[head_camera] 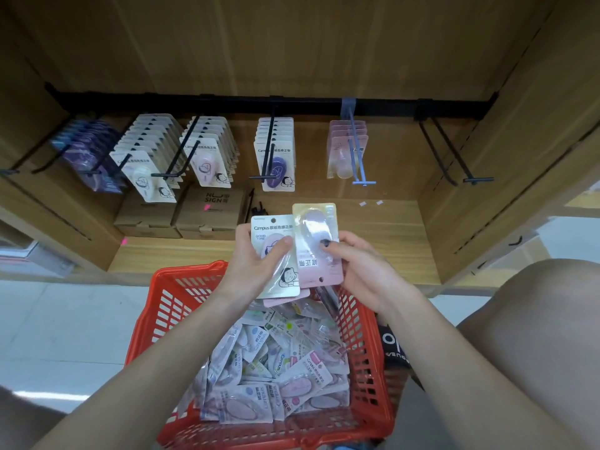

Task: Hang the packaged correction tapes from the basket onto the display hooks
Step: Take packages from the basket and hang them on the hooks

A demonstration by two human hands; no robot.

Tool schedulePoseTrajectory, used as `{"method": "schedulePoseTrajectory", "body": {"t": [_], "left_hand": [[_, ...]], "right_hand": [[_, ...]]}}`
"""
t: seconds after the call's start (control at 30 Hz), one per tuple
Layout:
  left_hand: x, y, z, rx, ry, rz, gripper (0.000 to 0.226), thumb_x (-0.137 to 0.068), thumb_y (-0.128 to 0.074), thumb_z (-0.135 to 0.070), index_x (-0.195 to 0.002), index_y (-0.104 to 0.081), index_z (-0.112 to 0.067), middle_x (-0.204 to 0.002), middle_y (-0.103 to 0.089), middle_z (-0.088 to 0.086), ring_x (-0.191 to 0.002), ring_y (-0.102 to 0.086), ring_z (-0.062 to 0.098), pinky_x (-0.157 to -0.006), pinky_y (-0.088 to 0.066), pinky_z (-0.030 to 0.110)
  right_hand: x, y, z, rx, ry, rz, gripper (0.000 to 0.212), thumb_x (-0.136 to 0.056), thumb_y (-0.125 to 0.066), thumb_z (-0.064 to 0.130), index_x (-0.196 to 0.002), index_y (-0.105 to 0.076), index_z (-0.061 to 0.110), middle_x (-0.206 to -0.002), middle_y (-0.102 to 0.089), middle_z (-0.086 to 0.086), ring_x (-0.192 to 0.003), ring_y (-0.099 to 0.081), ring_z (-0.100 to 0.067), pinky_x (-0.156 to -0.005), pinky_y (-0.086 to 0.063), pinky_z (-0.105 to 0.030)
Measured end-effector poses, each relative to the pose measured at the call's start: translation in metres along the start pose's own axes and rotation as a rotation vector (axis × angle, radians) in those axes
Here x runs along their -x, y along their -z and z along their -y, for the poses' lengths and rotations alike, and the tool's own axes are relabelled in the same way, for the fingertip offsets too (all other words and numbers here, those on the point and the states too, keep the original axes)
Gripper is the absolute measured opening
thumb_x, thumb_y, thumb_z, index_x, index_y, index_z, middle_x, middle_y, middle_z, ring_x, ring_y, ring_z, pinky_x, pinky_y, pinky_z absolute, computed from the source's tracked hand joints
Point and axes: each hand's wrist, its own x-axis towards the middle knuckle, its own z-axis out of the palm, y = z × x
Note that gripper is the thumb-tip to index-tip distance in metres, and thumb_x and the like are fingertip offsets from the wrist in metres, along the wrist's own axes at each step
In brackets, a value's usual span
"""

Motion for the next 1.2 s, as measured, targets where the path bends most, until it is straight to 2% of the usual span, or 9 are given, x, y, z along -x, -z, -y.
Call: {"method": "schedulePoseTrajectory", "body": {"t": [0.17, 0.27, 0.5, 0.6, 0.67, 0.73, 0.87, 1.1, 1.2], "left_hand": [[-0.005, 0.003, -0.002, 0.015, 0.047, -0.044, 0.041, -0.092, -0.080, -0.033, -0.109, -0.043, -0.038, -0.109, -0.070, -0.002, -0.079, -0.074, -0.001, -0.053, -0.056, 0.018], [-0.005, 0.004, -0.003, -0.005, 0.058, -0.039, 0.041, -0.091, -0.080, -0.034, -0.109, -0.043, -0.039, -0.107, -0.072, -0.002, -0.078, -0.076, 0.003, -0.053, -0.057, 0.021], [-0.003, 0.005, -0.006, -0.061, 0.021, 0.033, 0.053, -0.088, -0.067, -0.062, -0.121, -0.047, -0.027, -0.110, -0.069, -0.006, -0.083, -0.069, -0.009, -0.060, -0.050, 0.010], [-0.001, 0.004, -0.006, -0.103, 0.009, 0.153, 0.050, -0.084, -0.073, -0.061, -0.118, -0.050, -0.033, -0.102, -0.072, -0.016, -0.093, -0.071, -0.003, -0.073, -0.057, 0.018], [-0.002, 0.004, -0.004, -0.100, 0.027, 0.178, 0.045, -0.086, -0.079, -0.053, -0.116, -0.051, -0.034, -0.099, -0.072, -0.023, -0.097, -0.072, 0.004, -0.080, -0.059, 0.028], [-0.002, 0.004, -0.003, -0.073, 0.046, 0.171, 0.052, -0.080, -0.080, -0.056, -0.117, -0.052, -0.032, -0.099, -0.074, -0.020, -0.097, -0.073, 0.006, -0.085, -0.059, 0.035], [0.000, 0.002, -0.002, -0.062, 0.060, 0.139, 0.048, -0.085, -0.082, -0.049, -0.118, -0.052, -0.031, -0.100, -0.076, -0.014, -0.096, -0.074, 0.008, -0.078, -0.059, 0.031], [0.002, -0.004, 0.004, -0.041, 0.076, 0.034, 0.034, -0.093, -0.077, -0.040, -0.112, -0.049, -0.036, -0.106, -0.071, -0.011, -0.087, -0.072, -0.001, -0.066, -0.058, 0.022], [0.002, -0.008, 0.008, -0.049, 0.071, 0.009, 0.035, -0.093, -0.077, -0.040, -0.111, -0.047, -0.036, -0.109, -0.070, -0.007, -0.083, -0.072, -0.003, -0.064, -0.059, 0.023]], "right_hand": [[0.002, 0.016, 0.005, -0.060, 0.041, -0.193, 0.024, -0.098, -0.066, 0.005, -0.122, -0.064, 0.005, -0.106, -0.078, -0.014, -0.088, -0.075, -0.026, -0.072, -0.059, -0.040], [0.007, 0.020, 0.011, 0.073, 0.031, -0.162, 0.024, -0.096, -0.064, 0.006, -0.117, -0.071, 0.014, -0.103, -0.076, -0.014, -0.084, -0.072, -0.027, -0.061, -0.053, -0.032], [0.011, 0.012, 0.029, 0.430, -0.046, 0.243, 0.043, -0.085, -0.070, 0.005, -0.123, -0.076, 0.024, -0.111, -0.078, -0.012, -0.090, -0.073, -0.026, -0.068, -0.057, -0.030], [0.007, 0.012, 0.031, 0.474, -0.108, 0.235, 0.045, -0.087, -0.074, -0.003, -0.127, -0.073, 0.018, -0.117, -0.076, -0.019, -0.107, -0.072, -0.038, -0.093, -0.056, -0.046], [0.005, 0.013, 0.033, 0.475, -0.073, 0.132, 0.046, -0.084, -0.079, -0.002, -0.124, -0.071, 0.018, -0.113, -0.076, -0.021, -0.098, -0.076, -0.030, -0.081, -0.061, -0.037], [0.003, 0.016, 0.033, 0.379, -0.029, -0.031, 0.045, -0.082, -0.083, 0.001, -0.122, -0.069, 0.016, -0.113, -0.075, -0.019, -0.084, -0.077, -0.020, -0.064, -0.059, -0.028], [0.002, 0.014, 0.024, 0.099, -0.014, -0.274, 0.053, -0.083, -0.084, 0.003, -0.128, -0.056, 0.006, -0.103, -0.076, -0.017, -0.067, -0.075, -0.016, -0.053, -0.057, -0.027], [0.003, 0.004, 0.010, -0.267, -0.071, -0.243, 0.050, -0.090, -0.079, 0.008, -0.135, -0.058, 0.000, -0.118, -0.075, -0.020, -0.102, -0.077, -0.027, -0.079, -0.065, -0.036], [0.005, -0.006, -0.004, -0.242, -0.148, -0.190, 0.037, -0.092, -0.075, 0.008, -0.128, -0.065, 0.006, -0.111, -0.079, -0.015, -0.098, -0.079, -0.027, -0.075, -0.065, -0.036]]}}
